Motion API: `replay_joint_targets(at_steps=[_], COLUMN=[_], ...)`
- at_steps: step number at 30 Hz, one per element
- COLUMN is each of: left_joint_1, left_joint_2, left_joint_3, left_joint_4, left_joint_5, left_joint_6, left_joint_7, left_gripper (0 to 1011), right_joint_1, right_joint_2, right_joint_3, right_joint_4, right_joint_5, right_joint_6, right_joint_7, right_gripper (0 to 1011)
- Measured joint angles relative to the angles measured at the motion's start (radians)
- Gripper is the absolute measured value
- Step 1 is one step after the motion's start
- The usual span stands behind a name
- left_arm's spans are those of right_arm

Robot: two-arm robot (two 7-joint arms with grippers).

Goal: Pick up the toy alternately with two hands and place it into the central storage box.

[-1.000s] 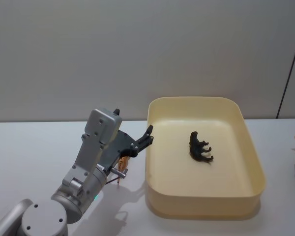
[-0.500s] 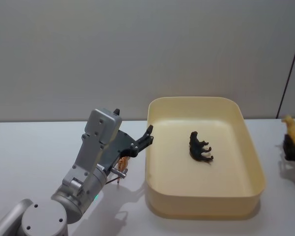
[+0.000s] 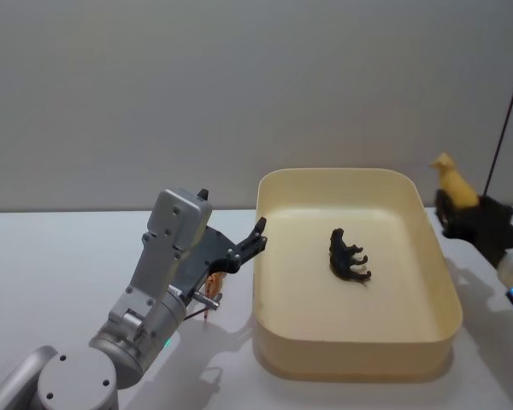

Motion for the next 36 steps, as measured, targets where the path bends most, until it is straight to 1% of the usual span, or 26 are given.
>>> replay_joint_targets(at_steps=[8,10,12,14,15,16,18,19,22,23,26,27,28,30,36], left_joint_1=[0.0,0.0,0.0,0.0,0.0,0.0,0.0,0.0,0.0,0.0,0.0,0.0,0.0,0.0,0.0], left_joint_2=[0.0,0.0,0.0,0.0,0.0,0.0,0.0,0.0,0.0,0.0,0.0,0.0,0.0,0.0,0.0], left_joint_3=[0.0,0.0,0.0,0.0,0.0,0.0,0.0,0.0,0.0,0.0,0.0,0.0,0.0,0.0,0.0], left_joint_4=[0.0,0.0,0.0,0.0,0.0,0.0,0.0,0.0,0.0,0.0,0.0,0.0,0.0,0.0,0.0], left_joint_5=[0.0,0.0,0.0,0.0,0.0,0.0,0.0,0.0,0.0,0.0,0.0,0.0,0.0,0.0,0.0], left_joint_6=[0.0,0.0,0.0,0.0,0.0,0.0,0.0,0.0,0.0,0.0,0.0,0.0,0.0,0.0,0.0], left_joint_7=[0.0,0.0,0.0,0.0,0.0,0.0,0.0,0.0,0.0,0.0,0.0,0.0,0.0,0.0,0.0], left_gripper=[1001,1001,1001,1001,1001,1001,1001,1001,1002,1001,1001,1001,1001,1001,1001], right_joint_1=[0.04,0.051,0.058,0.066,0.067,0.069,0.074,0.075,0.08,0.081,0.082,0.082,0.081,0.08,0.06], right_joint_2=[-0.033,-0.041,-0.047,-0.053,-0.055,-0.056,-0.06,-0.062,-0.065,-0.066,-0.066,-0.066,-0.064,-0.061,-0.041], right_joint_3=[-0.033,-0.041,-0.047,-0.052,-0.054,-0.055,-0.059,-0.06,-0.064,-0.065,-0.065,-0.065,-0.063,-0.059,-0.036], right_joint_4=[-0.012,-0.013,-0.013,-0.013,-0.013,-0.013,-0.014,-0.014,-0.014,-0.014,-0.014,-0.015,-0.017,-0.02,-0.038], right_joint_5=[-0.016,-0.022,-0.027,-0.031,-0.032,-0.033,-0.037,-0.038,-0.04,-0.041,-0.041,-0.041,-0.039,-0.035,-0.01], right_joint_6=[0.066,0.082,0.095,0.106,0.109,0.111,0.119,0.122,0.129,0.13,0.132,0.132,0.132,0.132,0.128], right_joint_7=[0.046,0.056,0.063,0.069,0.071,0.072,0.076,0.078,0.082,0.083,0.085,0.085,0.083,0.079,0.05], right_gripper=[352,414,454,554,554,576,652,693,752,802,895,904,957,987,1001])
